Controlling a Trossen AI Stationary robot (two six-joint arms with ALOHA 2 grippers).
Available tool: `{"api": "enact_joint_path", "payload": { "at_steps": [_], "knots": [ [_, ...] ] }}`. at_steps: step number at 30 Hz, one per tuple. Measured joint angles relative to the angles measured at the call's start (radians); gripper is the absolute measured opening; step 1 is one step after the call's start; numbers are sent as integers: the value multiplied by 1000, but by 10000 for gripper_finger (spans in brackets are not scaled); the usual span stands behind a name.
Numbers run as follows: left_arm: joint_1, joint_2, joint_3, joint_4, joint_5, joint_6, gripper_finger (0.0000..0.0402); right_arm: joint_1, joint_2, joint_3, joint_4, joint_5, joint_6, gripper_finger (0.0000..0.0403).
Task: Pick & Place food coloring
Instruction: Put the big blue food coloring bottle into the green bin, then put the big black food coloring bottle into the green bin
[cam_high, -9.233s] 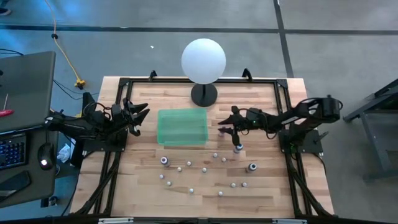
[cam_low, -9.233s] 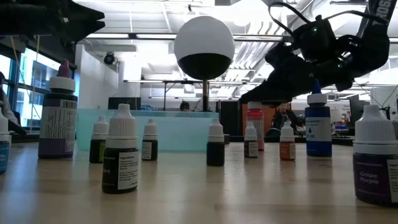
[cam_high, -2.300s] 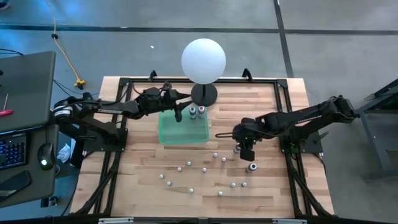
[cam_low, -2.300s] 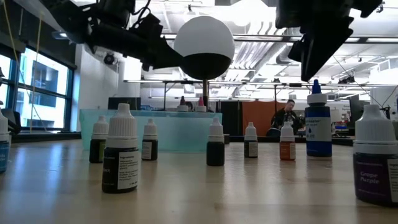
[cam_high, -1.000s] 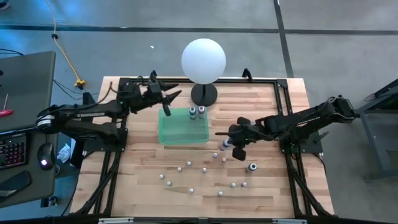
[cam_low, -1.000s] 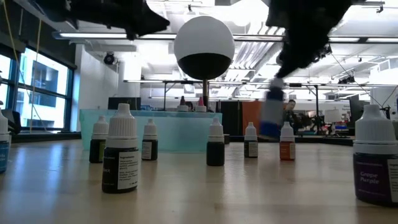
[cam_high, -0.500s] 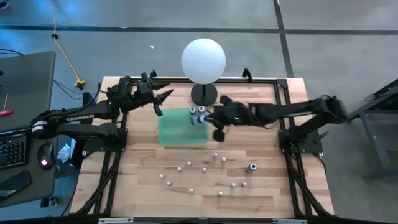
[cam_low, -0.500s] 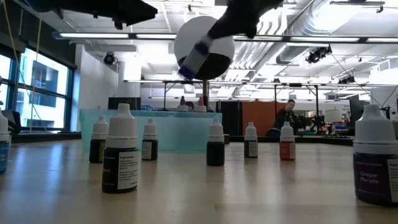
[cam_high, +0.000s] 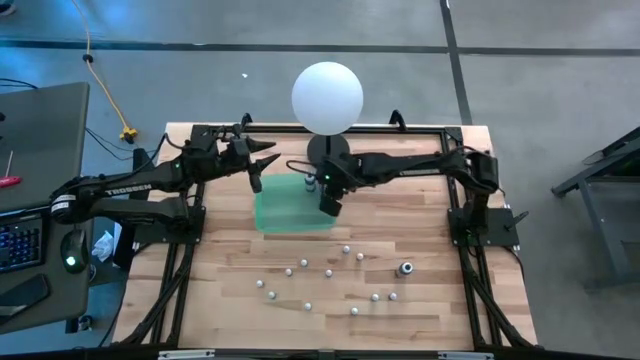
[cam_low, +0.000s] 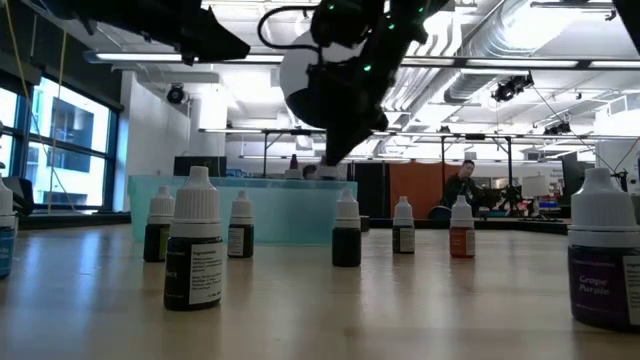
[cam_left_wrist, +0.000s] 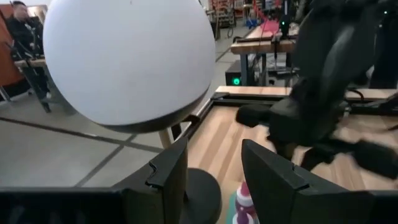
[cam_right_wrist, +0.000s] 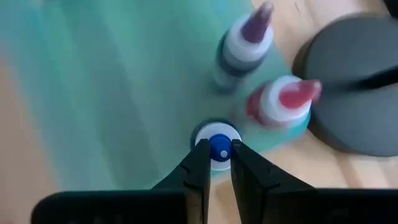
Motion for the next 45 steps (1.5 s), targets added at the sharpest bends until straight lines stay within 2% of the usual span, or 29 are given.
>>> {"api": "enact_joint_path", "payload": {
  "at_steps": [7,16,20,23,27,33,37,39,41,45],
  "knots": [
    [0,0,0,-10,0,0,150,-34,21,14,7,-12,-11,39],
    [0,0,0,-49,-1,-1,150,-47,17,12,8,-8,-21,105],
    [0,0,0,-48,-1,-1,150,-44,5,16,2,-7,-108,122],
    [0,0,0,-47,-1,-1,150,-37,-2,69,-42,-6,-131,130],
    [0,0,0,-48,-1,-1,150,-21,-8,197,-187,-5,-142,137],
    [0,0,0,-48,-1,-2,150,36,-8,435,-607,-5,-139,134],
    [0,0,0,-48,-1,-2,150,96,-9,550,-842,-56,-18,137],
    [0,0,0,-48,0,-2,150,146,-9,557,-935,-68,71,139],
    [0,0,0,-52,0,-2,150,206,-10,527,-942,-75,157,140],
    [0,1,0,-76,0,-2,150,328,-13,435,-943,-209,202,140]
  ]
}}
